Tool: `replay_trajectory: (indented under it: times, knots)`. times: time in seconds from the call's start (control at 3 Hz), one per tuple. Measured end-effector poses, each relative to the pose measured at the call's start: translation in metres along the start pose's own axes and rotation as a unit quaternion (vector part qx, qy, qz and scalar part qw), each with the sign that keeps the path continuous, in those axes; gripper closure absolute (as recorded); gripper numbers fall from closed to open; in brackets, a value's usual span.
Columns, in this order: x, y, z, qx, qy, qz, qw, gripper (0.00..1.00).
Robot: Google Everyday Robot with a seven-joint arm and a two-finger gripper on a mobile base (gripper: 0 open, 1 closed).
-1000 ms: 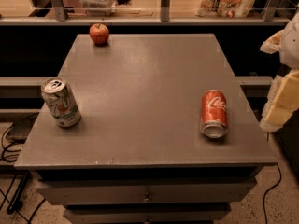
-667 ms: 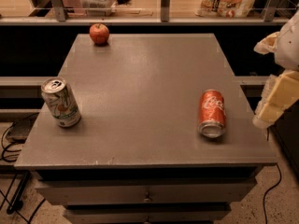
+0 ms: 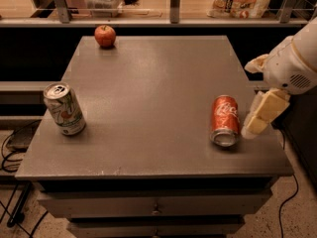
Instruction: Move coke can near apple
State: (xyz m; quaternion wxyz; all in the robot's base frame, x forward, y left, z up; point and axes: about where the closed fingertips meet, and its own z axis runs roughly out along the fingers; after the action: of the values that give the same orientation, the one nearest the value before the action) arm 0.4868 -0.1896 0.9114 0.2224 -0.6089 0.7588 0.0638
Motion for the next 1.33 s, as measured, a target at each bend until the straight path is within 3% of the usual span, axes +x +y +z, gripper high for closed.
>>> replay_trajectory:
  times: [0.67,1.33]
  knots:
    - [0.017,0.001,0.056,-0.036,-0.008,0.036,0.9987,0.00]
    - [0.017,0.008,0.081,-0.064,-0.017,0.045,0.9968,0.41]
